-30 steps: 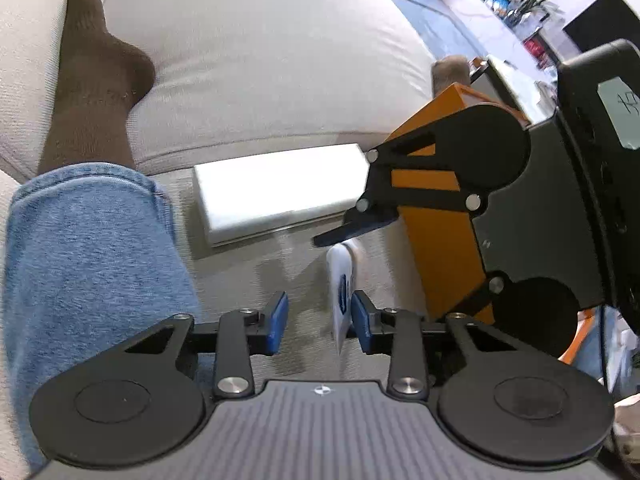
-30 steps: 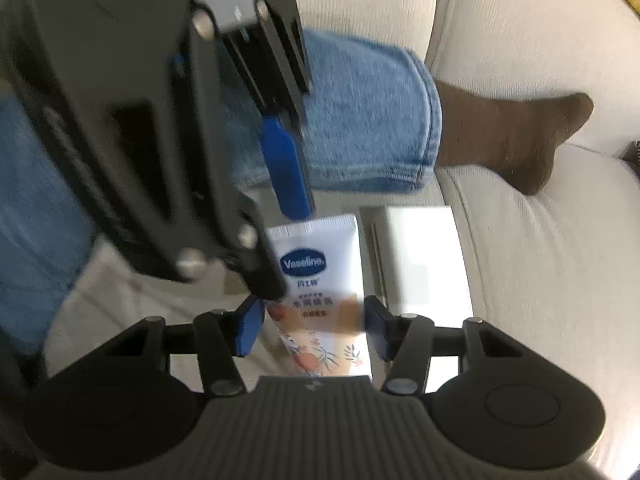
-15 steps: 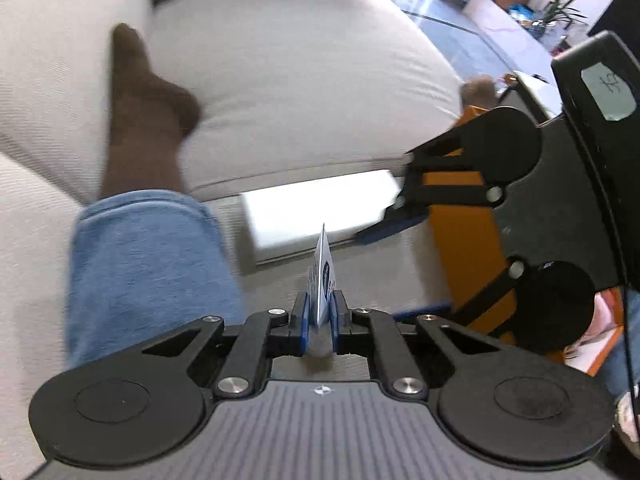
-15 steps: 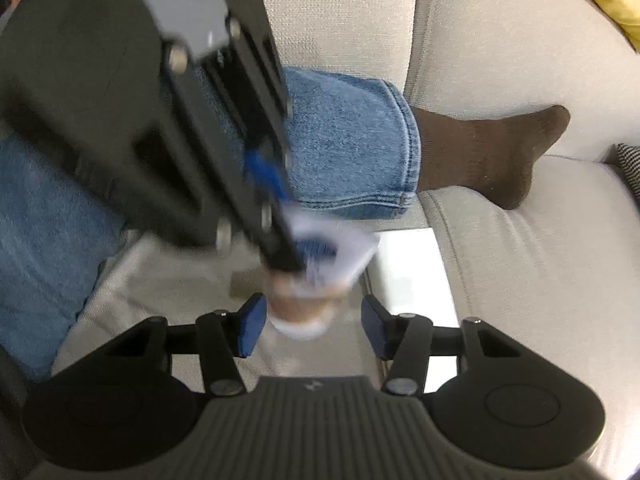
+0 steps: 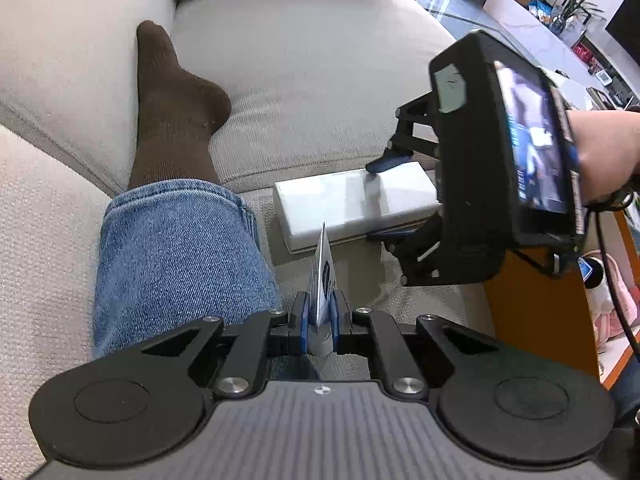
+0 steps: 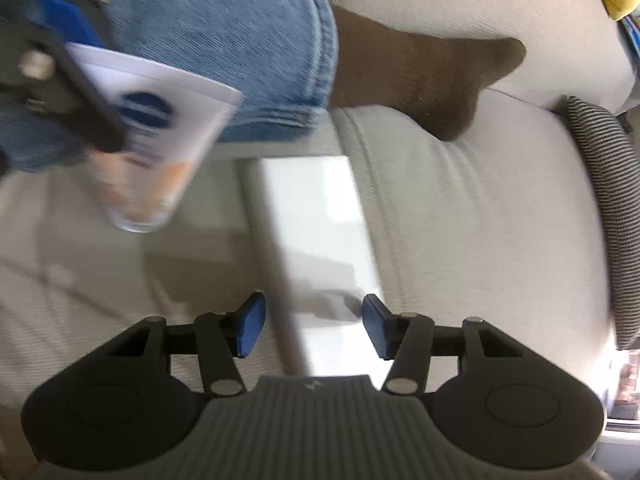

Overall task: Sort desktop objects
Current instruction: 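Grasp the white rectangular box with the right gripper beside the held tube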

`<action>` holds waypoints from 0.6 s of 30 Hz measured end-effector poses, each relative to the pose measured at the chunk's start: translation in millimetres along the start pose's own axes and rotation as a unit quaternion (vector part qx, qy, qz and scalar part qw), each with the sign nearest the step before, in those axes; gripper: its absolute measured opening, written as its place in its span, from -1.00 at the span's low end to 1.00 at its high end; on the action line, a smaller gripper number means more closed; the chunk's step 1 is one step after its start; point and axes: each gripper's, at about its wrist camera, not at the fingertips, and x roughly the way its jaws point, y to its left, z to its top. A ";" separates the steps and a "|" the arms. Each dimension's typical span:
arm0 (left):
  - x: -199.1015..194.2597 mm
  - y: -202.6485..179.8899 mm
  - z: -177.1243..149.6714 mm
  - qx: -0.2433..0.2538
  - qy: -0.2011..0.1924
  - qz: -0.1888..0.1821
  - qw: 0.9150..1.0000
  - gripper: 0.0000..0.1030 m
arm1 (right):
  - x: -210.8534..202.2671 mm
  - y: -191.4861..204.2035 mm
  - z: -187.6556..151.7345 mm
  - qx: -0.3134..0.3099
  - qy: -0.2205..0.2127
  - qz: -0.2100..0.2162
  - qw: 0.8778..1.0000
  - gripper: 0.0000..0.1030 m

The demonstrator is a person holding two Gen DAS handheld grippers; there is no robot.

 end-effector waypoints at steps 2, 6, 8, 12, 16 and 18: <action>0.2 2.2 -0.8 -0.002 -0.004 -0.001 1.000 -0.77 | 4.9 -3.4 2.0 0.003 0.005 0.002 1.000 0.23; -1.0 3.3 -1.2 0.000 -0.004 -0.003 1.000 -0.76 | 10.6 -10.5 6.2 0.013 0.010 0.009 1.000 0.22; -2.0 4.0 -2.5 -0.002 -0.004 -0.003 1.000 -0.76 | 10.6 -14.6 7.0 0.025 0.011 0.012 1.000 0.14; -5.8 5.1 -4.4 -0.012 -0.007 0.010 1.000 -0.77 | 1.9 -13.4 7.0 0.036 0.005 0.005 0.999 -0.10; -9.9 8.1 -10.8 -0.020 -0.010 0.013 1.000 -0.77 | -11.1 -15.1 3.9 0.055 0.003 0.024 0.998 -0.24; -11.8 8.3 -14.1 -0.021 -0.011 0.011 1.000 -0.77 | -23.0 -13.7 0.9 0.063 0.002 0.048 0.997 -0.32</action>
